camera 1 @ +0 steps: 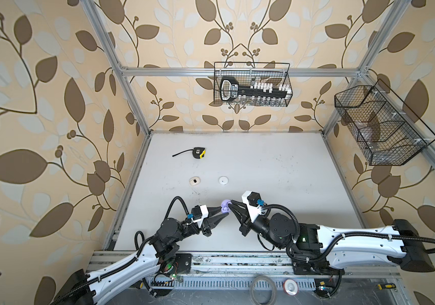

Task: Insert wireless bluetooth earbuds into charging case
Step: Insert the wireless bluetooth earbud into the charging case.

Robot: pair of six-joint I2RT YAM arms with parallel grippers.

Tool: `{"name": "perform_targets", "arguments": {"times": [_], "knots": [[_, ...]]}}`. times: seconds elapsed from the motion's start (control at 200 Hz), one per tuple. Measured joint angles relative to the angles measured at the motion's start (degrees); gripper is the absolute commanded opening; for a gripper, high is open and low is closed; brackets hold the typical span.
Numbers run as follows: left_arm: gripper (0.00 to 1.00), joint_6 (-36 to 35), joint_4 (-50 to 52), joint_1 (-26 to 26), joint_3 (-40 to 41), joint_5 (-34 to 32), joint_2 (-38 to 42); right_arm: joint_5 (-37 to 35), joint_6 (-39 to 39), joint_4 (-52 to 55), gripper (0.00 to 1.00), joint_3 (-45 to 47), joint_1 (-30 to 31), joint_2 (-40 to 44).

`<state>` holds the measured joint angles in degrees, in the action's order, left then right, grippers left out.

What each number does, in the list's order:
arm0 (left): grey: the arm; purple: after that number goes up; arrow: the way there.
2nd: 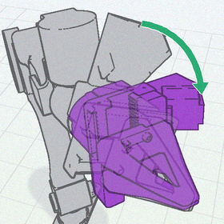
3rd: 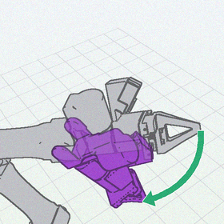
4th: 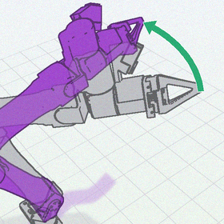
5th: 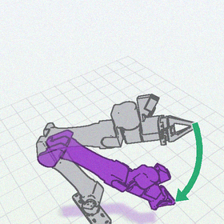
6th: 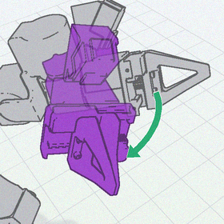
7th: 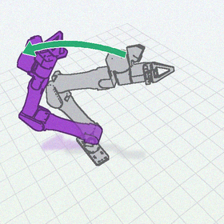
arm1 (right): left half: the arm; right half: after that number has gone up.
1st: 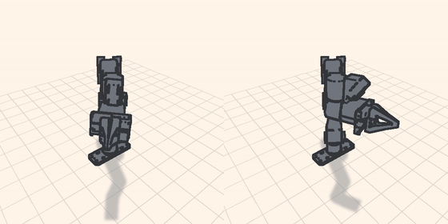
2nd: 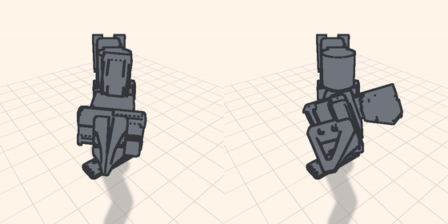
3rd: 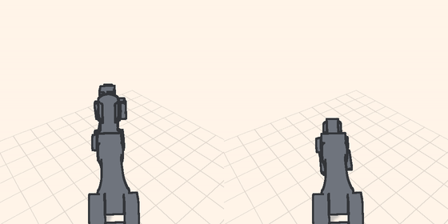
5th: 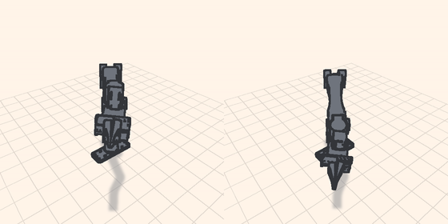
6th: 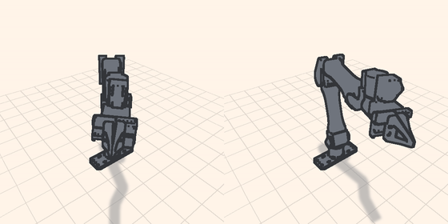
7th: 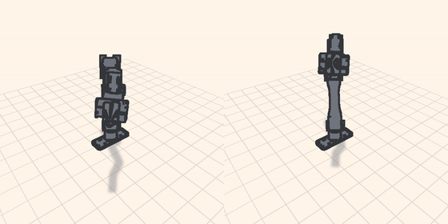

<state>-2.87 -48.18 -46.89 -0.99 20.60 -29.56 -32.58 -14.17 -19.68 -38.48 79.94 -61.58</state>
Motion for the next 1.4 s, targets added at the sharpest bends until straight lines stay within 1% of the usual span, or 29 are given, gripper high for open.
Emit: {"name": "perform_targets", "arguments": {"times": [0.245,0.39,0.525,0.655,0.795,0.995,1.185,1.4], "knots": [[0.00,0.00,0.74,0.00,0.00,0.02,0.00,0.39,0.17,-1.20,0.05,1.53,0.17,0.00],[0.00,-0.02,1.03,0.00,0.00,0.02,0.00,0.44,0.33,-2.27,0.07,2.21,0.33,0.00],[0.00,-0.04,1.03,0.00,0.00,0.02,0.00,0.48,0.31,-2.89,0.13,2.49,0.33,0.00],[0.00,-0.04,1.03,0.00,0.00,0.04,0.00,0.50,0.31,-3.19,0.14,2.60,0.33,0.00],[0.00,-0.04,1.03,0.00,0.00,0.04,0.00,0.96,0.00,-3.78,0.23,3.13,0.37,0.00],[0.00,-0.04,0.42,0.00,0.00,0.00,0.26,2.38,-0.11,-3.21,0.27,3.32,0.94,-0.09],[0.00,-0.04,0.42,0.00,0.00,0.00,0.26,2.84,-0.11,-2.89,0.36,3.32,1.03,0.20],[0.00,-0.04,0.37,0.00,0.00,0.00,0.26,1.97,-0.70,1.36,0.42,3.26,1.44,4.52]]}}
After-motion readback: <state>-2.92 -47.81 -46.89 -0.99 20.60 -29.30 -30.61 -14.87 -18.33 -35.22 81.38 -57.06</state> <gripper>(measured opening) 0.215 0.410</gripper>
